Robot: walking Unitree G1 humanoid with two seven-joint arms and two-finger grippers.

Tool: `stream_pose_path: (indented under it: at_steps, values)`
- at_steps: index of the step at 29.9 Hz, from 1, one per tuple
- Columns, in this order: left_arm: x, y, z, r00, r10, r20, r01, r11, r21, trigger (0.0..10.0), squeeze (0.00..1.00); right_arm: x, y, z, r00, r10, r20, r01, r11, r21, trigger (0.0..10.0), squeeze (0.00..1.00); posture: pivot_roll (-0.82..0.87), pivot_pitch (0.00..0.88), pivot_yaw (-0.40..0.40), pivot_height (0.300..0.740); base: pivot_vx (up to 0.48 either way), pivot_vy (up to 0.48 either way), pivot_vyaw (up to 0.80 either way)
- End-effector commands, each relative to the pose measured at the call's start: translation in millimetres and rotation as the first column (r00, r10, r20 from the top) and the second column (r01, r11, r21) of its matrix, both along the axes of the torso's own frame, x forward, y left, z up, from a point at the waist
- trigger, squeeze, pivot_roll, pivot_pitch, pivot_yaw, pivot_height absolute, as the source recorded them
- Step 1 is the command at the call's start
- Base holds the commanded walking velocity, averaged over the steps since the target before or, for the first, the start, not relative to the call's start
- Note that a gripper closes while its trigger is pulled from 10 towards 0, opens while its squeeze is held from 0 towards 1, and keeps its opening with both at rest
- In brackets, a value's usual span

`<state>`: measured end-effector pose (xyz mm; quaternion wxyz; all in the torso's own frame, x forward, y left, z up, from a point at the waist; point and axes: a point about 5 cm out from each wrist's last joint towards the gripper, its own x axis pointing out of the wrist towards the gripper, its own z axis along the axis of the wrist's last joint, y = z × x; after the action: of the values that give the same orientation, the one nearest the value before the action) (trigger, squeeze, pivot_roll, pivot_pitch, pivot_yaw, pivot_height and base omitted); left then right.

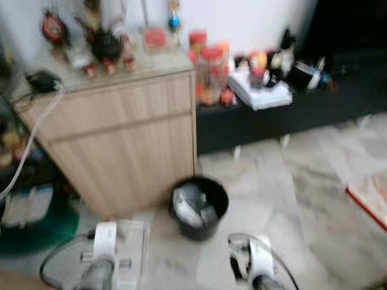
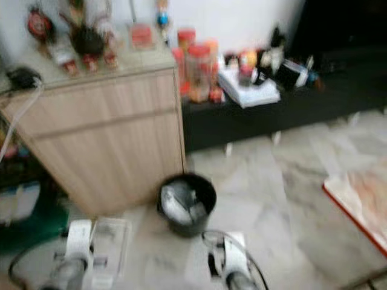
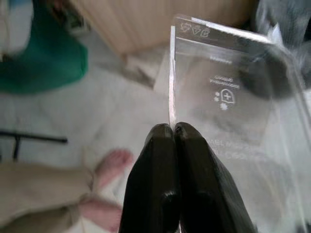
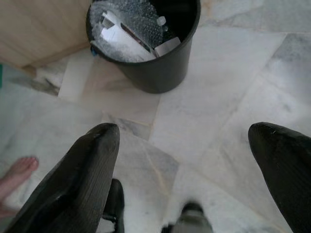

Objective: Picking trash to rubbish bin

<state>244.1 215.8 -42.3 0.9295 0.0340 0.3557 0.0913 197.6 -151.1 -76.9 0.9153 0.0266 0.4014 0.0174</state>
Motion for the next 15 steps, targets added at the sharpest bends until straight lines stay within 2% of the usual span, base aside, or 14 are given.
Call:
stream_pose_path:
  at_steps: [1, 15]
  values:
    - [-1.1, -3.2, -1.6, 1.0, -0.002, -0.007, 0.002, 1.0, -0.008, 10.0, 0.0, -1.6, -7.2, -0.6, 1.0, -0.02, -0.006, 0.02, 1.0, -0.011, 10.0, 0.0, -0.07, 0.0, 0.056, 0.74, 0.334, 0.0, 0.0]
    - [2.4, -1.9, 1.2, 1.0, -0.012, 0.003, 0.012, 1.0, -0.003, 10.0, 0.0, -0.3, -7.1, 0.0, 1.0, -0.029, -0.002, 0.029, 1.0, -0.009, 10.0, 0.0, -0.07, 0.0, 0.056, 0.74, 0.336, 0.0, 0.0]
